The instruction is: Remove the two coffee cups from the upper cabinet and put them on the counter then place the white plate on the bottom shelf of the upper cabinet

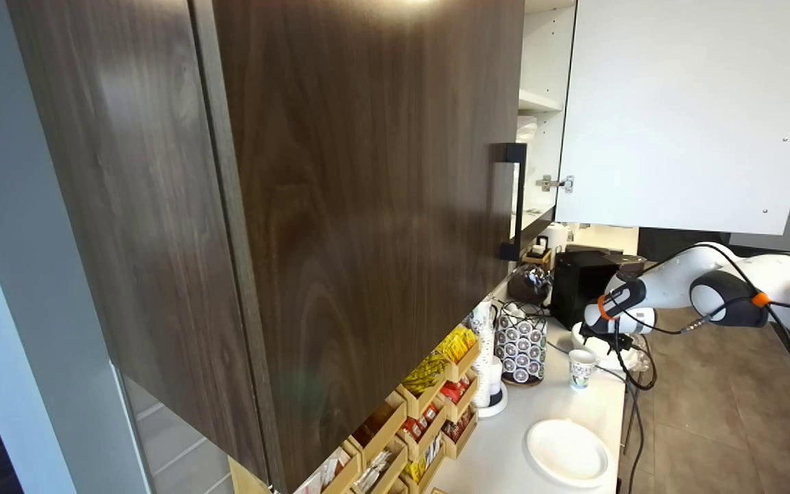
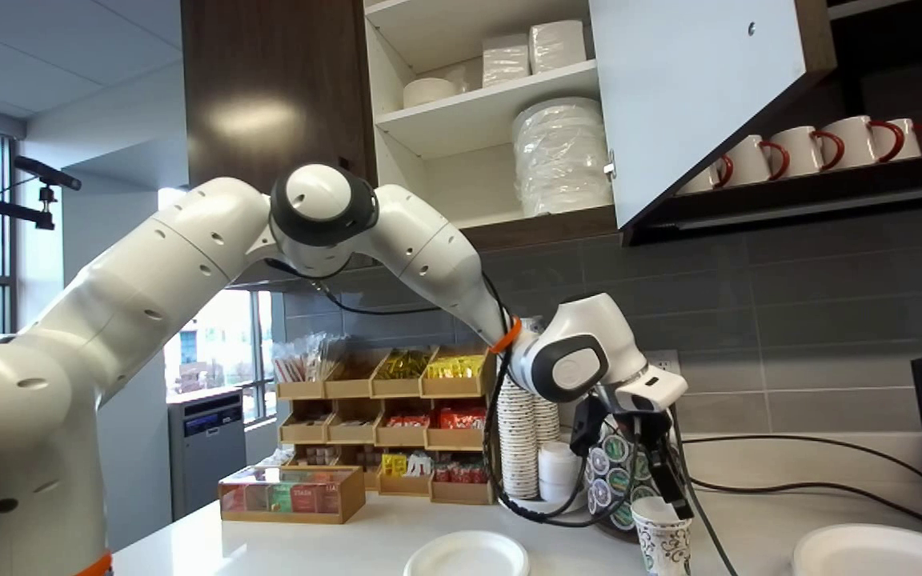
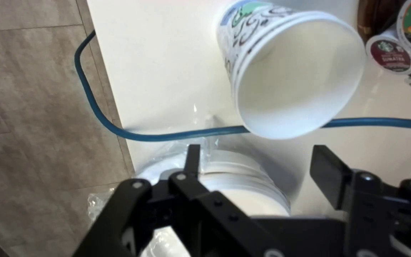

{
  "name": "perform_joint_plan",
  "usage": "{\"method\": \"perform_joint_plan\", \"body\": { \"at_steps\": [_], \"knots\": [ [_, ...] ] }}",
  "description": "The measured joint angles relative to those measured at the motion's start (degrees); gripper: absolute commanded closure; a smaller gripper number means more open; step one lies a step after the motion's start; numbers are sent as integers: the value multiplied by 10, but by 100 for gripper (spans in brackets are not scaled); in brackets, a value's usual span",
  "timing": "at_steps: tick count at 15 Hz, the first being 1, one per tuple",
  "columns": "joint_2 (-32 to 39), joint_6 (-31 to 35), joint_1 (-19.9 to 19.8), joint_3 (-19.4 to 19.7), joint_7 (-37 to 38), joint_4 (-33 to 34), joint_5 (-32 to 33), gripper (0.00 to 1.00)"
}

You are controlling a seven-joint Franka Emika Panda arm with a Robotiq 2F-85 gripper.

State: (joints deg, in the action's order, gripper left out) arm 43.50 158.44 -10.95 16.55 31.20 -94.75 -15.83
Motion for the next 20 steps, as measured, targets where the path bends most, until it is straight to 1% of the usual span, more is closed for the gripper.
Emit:
{"method": "perform_joint_plan", "body": {
  "at_steps": [3,4,6,9,11,16,20],
  "knots": [
    [-26,11,0,3,-2,-7,0,0],
    [-38,11,-2,-1,-7,-12,-1,0],
    [-65,-3,-13,-20,-30,-23,-5,0],
    [-104,-75,-45,-68,-93,-37,-25,0],
    [-122,-138,-57,-86,-131,-42,-31,0],
    [-128,-291,-66,-94,-216,-46,-32,0],
    [-109,-384,-66,-102,-284,-46,-31,0]
  ]
}}
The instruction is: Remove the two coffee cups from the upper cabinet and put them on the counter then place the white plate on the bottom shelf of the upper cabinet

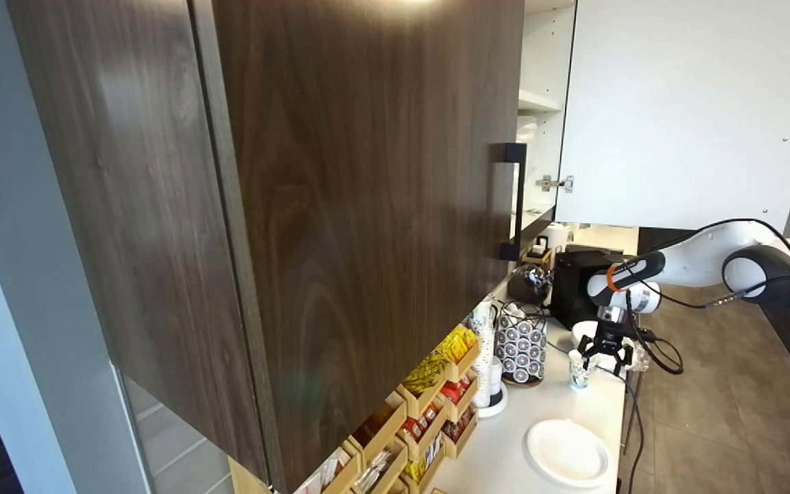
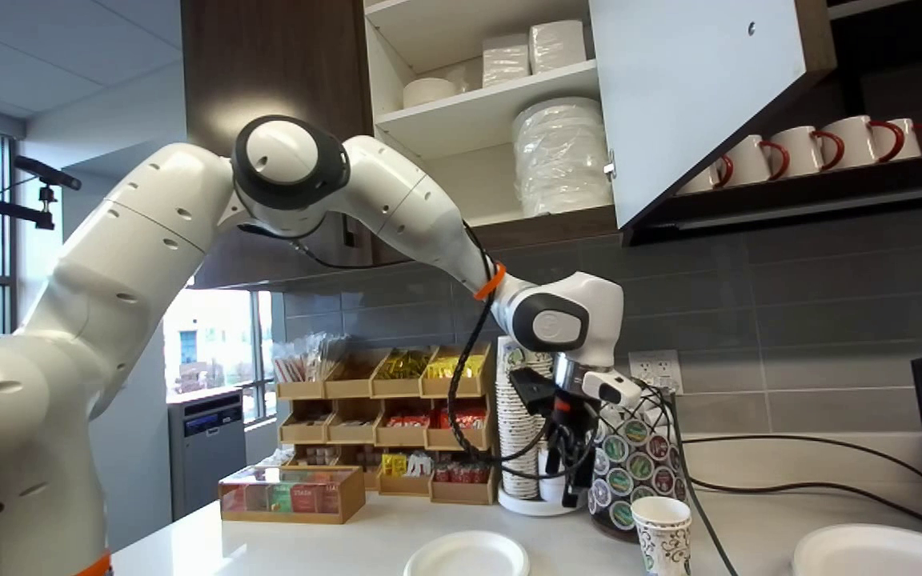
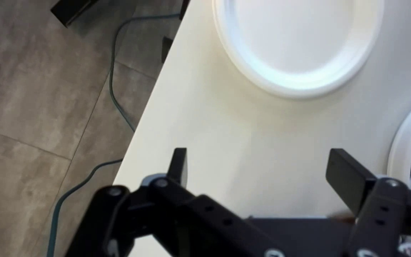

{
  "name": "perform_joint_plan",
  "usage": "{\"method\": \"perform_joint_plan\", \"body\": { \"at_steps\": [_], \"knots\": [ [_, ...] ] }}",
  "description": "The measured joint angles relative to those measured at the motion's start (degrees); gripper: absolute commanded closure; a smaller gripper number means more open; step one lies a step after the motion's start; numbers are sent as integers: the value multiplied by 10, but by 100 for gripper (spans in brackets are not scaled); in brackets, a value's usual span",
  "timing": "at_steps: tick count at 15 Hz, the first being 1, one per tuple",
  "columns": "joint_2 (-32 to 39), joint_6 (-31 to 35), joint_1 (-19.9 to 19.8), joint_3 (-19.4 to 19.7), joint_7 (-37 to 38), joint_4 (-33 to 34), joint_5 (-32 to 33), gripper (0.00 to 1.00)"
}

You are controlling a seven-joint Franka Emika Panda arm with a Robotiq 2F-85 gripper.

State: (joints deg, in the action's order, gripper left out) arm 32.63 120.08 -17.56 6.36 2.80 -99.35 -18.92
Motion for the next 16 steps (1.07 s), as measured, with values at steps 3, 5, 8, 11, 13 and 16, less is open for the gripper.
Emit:
{"method": "perform_joint_plan", "body": {
  "at_steps": [3,5,8,11,13,16],
  "knots": [
    [16,-22,1,-8,-28,1,0,0],
    [18,-22,1,-8,-32,2,0,0],
    [18,-22,1,-8,-33,3,0,0],
    [29,-41,-3,-17,-81,4,-2,0],
    [51,-56,-7,-29,-130,6,-2,0],
    [87,-77,-12,-43,-196,16,-2,0]
  ]
}}
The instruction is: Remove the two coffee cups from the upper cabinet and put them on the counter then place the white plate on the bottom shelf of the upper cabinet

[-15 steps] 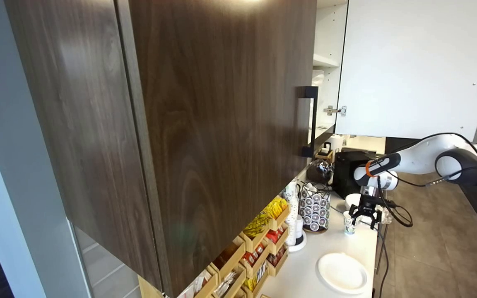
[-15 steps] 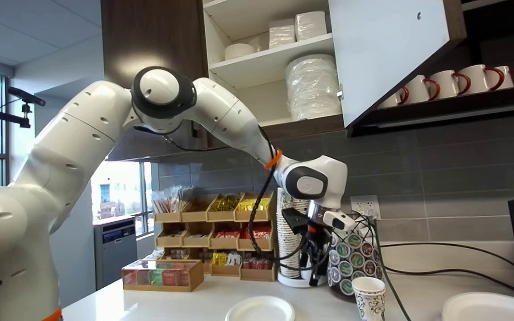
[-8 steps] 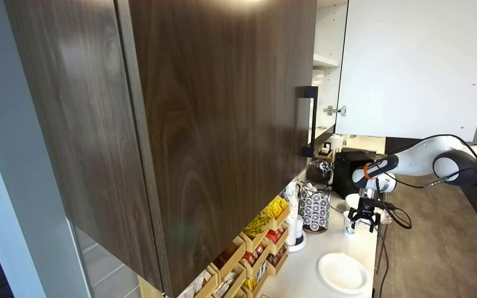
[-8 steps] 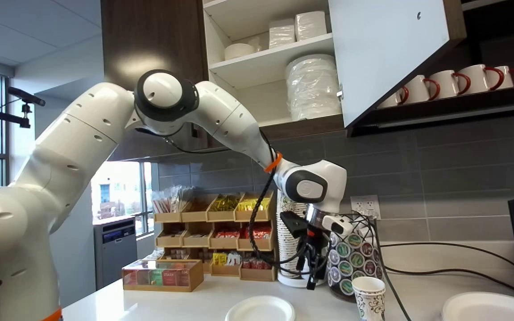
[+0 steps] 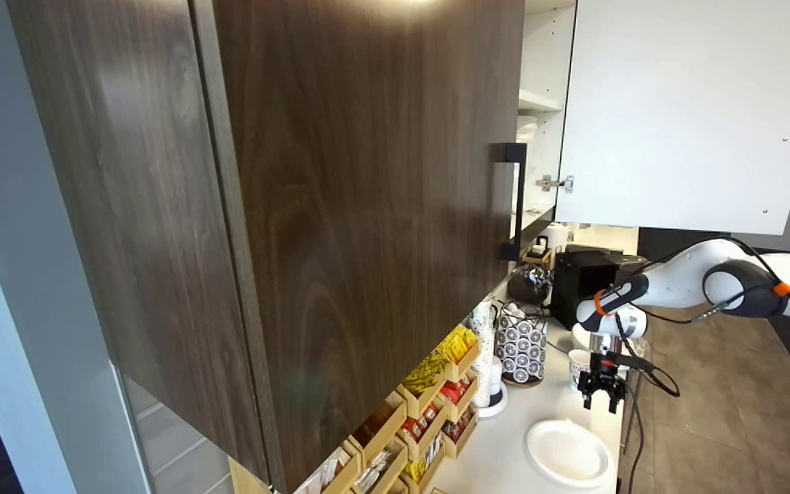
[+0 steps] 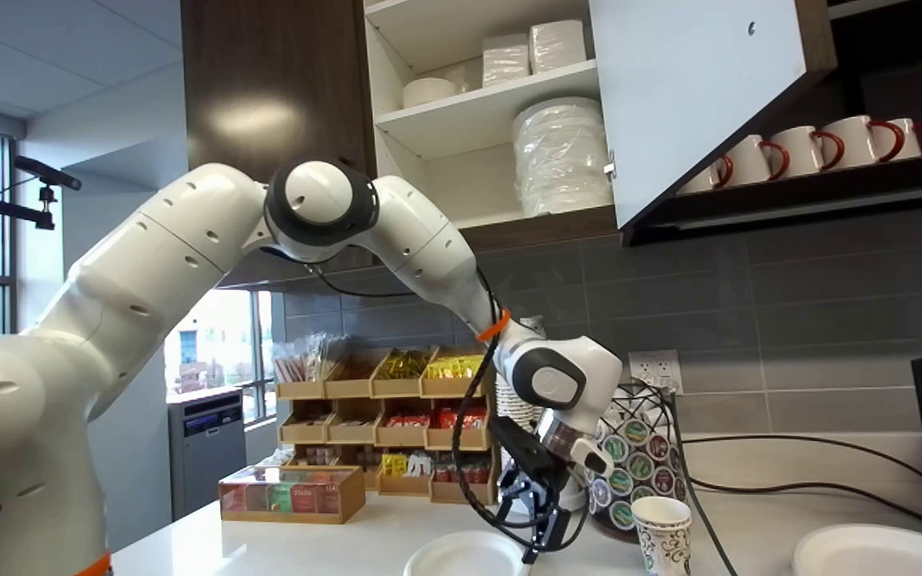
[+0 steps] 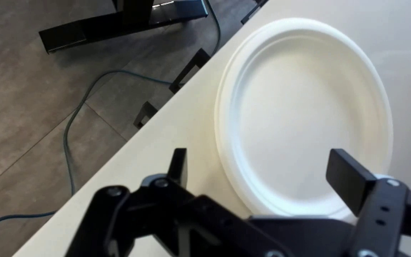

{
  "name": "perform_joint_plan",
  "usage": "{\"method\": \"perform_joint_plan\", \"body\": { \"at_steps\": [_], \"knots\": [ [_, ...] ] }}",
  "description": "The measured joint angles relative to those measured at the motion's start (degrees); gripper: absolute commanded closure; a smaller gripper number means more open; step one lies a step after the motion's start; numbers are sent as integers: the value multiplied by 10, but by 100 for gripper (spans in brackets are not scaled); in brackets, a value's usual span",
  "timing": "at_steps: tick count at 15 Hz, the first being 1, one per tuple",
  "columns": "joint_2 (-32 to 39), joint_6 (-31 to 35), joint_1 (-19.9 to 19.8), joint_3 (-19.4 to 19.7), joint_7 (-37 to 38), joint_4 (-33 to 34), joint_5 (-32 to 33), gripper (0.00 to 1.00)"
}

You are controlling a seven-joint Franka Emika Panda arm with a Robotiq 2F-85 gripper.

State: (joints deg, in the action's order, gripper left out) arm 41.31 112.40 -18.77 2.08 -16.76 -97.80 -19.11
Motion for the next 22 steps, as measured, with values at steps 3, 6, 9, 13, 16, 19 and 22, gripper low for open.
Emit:
{"method": "perform_joint_plan", "body": {
  "at_steps": [3,6,9,13,16,19,22],
  "knots": [
    [32,-4,-2,-10,-46,14,0,0],
    [59,-4,-2,-18,-70,34,1,0],
    [83,-4,-2,-24,-83,56,1,0],
    [110,-28,-7,-31,-94,89,1,0],
    [127,-69,-13,-33,-99,116,1,33],
    [143,-102,-18,-34,-102,142,1,7],
    [157,-116,-21,-34,-103,162,1,0]
  ]
}}
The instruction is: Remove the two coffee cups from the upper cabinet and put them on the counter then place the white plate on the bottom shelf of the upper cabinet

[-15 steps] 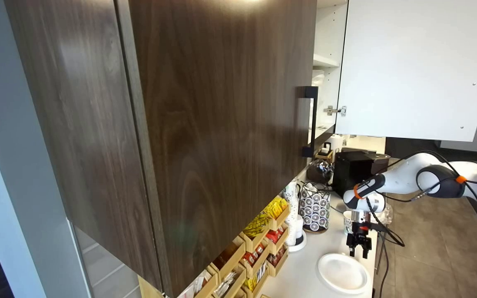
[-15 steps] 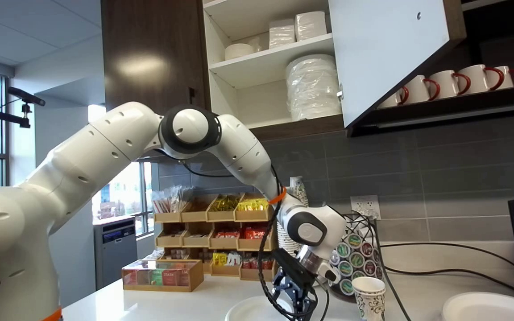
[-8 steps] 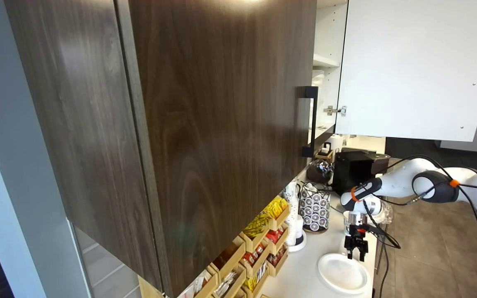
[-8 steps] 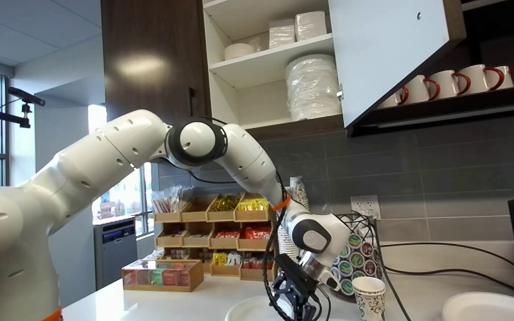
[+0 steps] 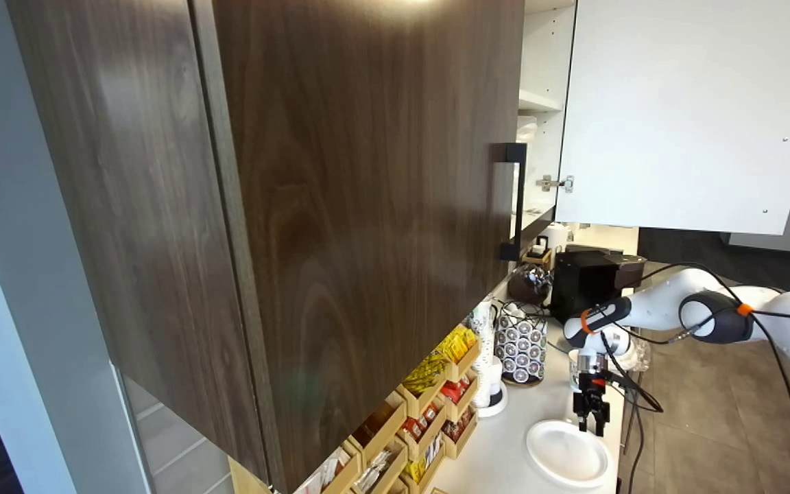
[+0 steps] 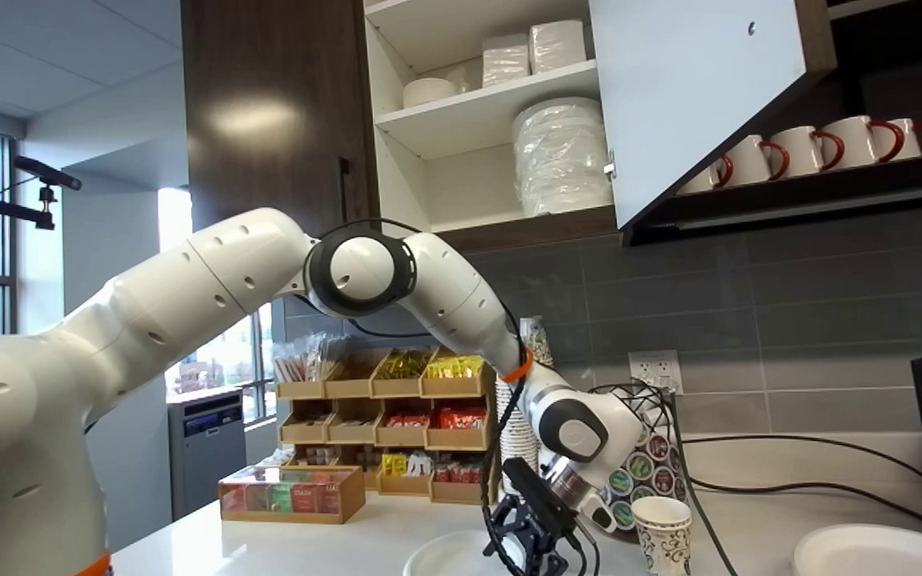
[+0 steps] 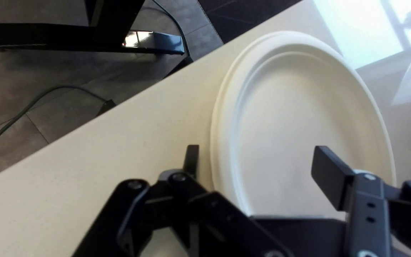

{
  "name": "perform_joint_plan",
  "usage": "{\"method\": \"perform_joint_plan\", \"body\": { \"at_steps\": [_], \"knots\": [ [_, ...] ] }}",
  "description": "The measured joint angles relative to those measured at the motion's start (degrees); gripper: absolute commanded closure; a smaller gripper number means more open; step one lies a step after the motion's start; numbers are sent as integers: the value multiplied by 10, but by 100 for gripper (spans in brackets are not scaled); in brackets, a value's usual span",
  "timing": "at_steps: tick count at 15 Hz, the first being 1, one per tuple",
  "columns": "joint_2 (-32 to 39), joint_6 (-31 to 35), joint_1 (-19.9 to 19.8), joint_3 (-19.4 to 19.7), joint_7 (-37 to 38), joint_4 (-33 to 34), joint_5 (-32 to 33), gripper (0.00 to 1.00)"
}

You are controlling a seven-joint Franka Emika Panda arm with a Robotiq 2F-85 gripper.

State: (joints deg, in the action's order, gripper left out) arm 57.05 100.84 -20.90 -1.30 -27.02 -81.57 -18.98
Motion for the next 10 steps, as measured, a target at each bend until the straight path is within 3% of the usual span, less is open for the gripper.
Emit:
{"method": "perform_joint_plan", "body": {
  "at_steps": [3,4,5,6,10],
  "knots": [
    [13,-1,0,0,0,15,0,0],
    [17,-2,0,0,0,19,0,4],
    [21,-6,0,0,0,24,1,25],
    [25,-13,0,0,0,30,1,26],
    [39,-39,-1,0,0,52,2,59]
  ]
}}
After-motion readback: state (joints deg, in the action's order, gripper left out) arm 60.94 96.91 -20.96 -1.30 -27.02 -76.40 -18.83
